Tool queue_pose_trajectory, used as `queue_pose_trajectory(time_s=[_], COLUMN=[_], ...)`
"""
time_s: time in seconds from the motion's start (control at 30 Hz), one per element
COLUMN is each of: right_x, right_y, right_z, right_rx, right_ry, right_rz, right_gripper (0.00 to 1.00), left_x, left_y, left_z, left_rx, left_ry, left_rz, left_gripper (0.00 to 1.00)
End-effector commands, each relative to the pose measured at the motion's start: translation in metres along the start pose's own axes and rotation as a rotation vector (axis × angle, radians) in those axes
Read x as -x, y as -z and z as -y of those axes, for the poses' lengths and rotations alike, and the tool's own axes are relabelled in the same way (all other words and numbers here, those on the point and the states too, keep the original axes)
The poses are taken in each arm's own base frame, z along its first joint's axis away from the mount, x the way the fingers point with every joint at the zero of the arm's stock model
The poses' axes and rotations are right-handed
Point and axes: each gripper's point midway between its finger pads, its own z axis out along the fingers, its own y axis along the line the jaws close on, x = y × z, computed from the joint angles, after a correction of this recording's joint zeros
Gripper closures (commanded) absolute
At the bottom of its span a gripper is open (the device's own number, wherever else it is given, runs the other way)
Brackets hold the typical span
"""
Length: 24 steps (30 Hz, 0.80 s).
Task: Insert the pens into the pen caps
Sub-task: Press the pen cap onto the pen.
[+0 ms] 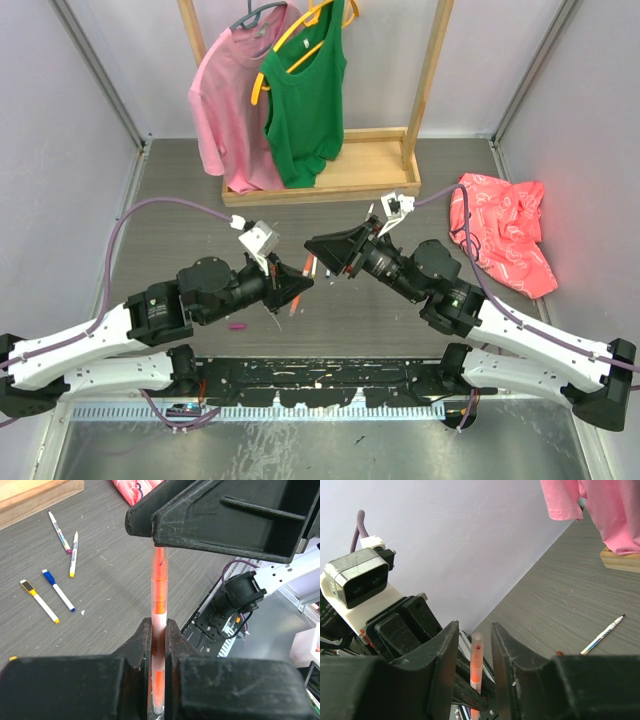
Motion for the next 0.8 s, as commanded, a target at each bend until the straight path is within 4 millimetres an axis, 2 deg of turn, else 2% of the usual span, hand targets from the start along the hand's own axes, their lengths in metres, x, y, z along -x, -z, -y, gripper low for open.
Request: queue_pose_trajectory(time_s=[0.0, 0.2, 0.43, 0.63, 0.77], right_x=[0.018, 0.014, -0.01, -0.032, -0.063], right_y=[0.002, 0.006, 0.008, 0.017, 0.022], right_z=[-0.022, -0.017, -0.005, 0.005, 0.013], right_rx=[0.064, 0.05, 0.034, 0.053, 0.042], right_ry=[-0.02, -0.023, -0.034, -0.026, -0.035], right_rz=[0.039, 0.03, -0.04, -0.076, -0.138], right_gripper=[0.65, 0.84, 0.98, 1.0, 1.0], left_x=[0.026, 0.029, 0.038, 0.053, 0.066], left_y=[0.004, 0.004, 0.002, 0.006, 0.008], left_z=[0.013, 0.013, 0.017, 0.01, 0.01], left_rx=[-0.045, -0.039, -0.041, 0.01, 0.024], left_ry=[0.001, 0.002, 0.003, 0.037, 0.055], left_rz=[0.065, 0.073, 0.083, 0.136, 0.177], left_gripper=[1.0, 1.0, 1.0, 1.0, 1.0])
